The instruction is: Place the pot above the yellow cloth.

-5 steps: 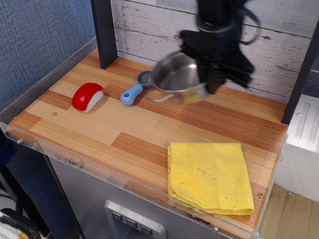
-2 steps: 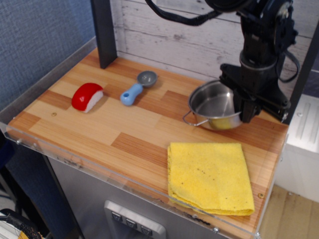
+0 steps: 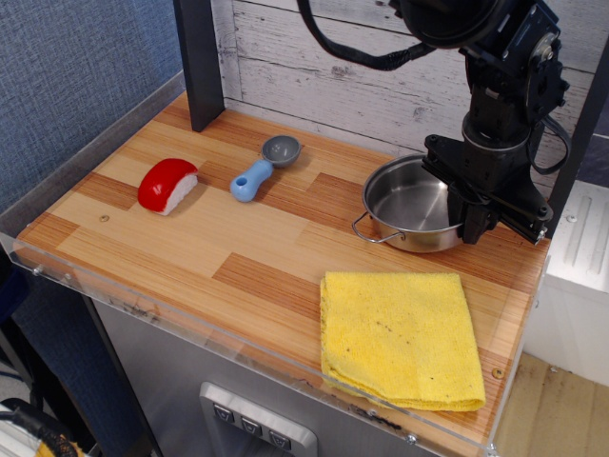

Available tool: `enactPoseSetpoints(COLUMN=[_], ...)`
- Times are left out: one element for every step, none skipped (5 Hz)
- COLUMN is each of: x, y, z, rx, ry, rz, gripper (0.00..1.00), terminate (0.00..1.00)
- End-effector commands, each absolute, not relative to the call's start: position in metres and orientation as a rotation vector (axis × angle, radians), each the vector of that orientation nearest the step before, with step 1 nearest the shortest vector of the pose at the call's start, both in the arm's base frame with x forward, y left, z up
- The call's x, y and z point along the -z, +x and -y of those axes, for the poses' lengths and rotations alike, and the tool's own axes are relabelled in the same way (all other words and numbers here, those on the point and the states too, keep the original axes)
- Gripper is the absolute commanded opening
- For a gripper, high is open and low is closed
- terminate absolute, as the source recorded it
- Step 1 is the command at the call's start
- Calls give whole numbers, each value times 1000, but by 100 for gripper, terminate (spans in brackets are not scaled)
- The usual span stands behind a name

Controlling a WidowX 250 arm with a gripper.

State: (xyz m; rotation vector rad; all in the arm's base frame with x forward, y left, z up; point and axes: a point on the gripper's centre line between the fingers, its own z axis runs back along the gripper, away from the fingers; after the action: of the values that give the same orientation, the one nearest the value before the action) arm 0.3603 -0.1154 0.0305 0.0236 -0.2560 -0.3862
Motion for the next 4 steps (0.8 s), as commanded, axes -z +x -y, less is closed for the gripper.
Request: enactPoseSetpoints(x=[-37,-38,-41,-49], y=[351,350,349,348], z=[117,117,114,113], rx=[343,352,349,336], ry=[36,39,42,38], rz=[265,260,260,276], gripper=[100,100,100,100], terminate=[0,0,0,0])
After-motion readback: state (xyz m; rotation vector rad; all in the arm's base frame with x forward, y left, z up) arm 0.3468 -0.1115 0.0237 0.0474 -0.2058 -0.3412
